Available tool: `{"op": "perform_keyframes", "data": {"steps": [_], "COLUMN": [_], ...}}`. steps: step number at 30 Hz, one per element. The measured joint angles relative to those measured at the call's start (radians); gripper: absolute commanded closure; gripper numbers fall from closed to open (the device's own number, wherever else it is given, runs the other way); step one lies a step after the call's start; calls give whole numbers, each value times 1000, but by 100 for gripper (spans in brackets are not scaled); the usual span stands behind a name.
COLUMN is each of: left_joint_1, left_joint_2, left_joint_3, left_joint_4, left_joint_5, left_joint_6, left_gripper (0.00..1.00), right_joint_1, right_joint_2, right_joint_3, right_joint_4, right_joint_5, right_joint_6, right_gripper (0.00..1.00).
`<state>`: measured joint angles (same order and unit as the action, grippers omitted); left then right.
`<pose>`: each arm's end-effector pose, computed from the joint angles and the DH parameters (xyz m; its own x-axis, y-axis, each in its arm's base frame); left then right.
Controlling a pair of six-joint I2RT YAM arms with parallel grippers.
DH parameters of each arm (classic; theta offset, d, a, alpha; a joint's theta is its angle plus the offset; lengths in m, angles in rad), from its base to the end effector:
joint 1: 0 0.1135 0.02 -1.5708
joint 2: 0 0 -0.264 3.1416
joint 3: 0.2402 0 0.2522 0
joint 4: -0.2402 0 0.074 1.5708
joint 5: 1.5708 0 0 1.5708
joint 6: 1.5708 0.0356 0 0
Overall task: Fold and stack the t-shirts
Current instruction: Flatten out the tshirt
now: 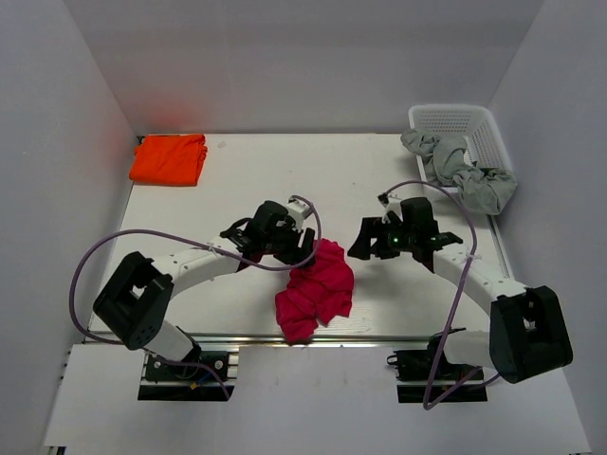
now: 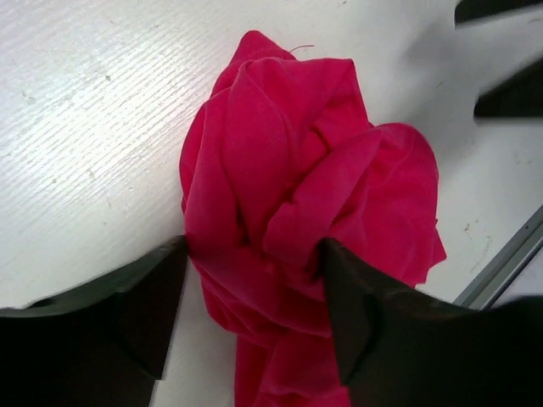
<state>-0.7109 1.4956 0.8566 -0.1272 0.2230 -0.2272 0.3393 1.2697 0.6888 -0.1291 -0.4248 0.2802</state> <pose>0.2305 -0.2088 0.2034 -0.6825 0.2978 -0.6675 0.6193 0.7206 -0.3117 0.2404 0.1004 0.2120 -0.7561 0.0004 -0.6545 -0.4047 0.7857 0.4679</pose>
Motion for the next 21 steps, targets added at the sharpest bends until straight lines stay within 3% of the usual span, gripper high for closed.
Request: {"op": "perform_keyframes", "data": {"steps": [1,4,7,13,21], "left_joint_1": [-2,-7,-9,-18,-19], "left_joint_2": [16,50,75,90,-64], "left_joint_3": [8,34,58,70,49], "left_joint_4": [1,11,34,70,126], "left_joint_5": [0,2,13,29,20], "left_joint_6": [0,0,0,9,9], "left_gripper": [42,59,100,100,100], "right_joint_1": [11,46,73,114,243], "right_joint_2": [-2,-33,-101,-226,-161], "right_joint_3": [-11,-56,-99,-169,-216], "right_joint_4": [-7,-54,-115,-177,-167], "right_joint_5": [-5,-13,-13,-21,-15], "right_joint_6": [-1,-2,2,46,88], "right_gripper": [18,18,18,27,28]}}
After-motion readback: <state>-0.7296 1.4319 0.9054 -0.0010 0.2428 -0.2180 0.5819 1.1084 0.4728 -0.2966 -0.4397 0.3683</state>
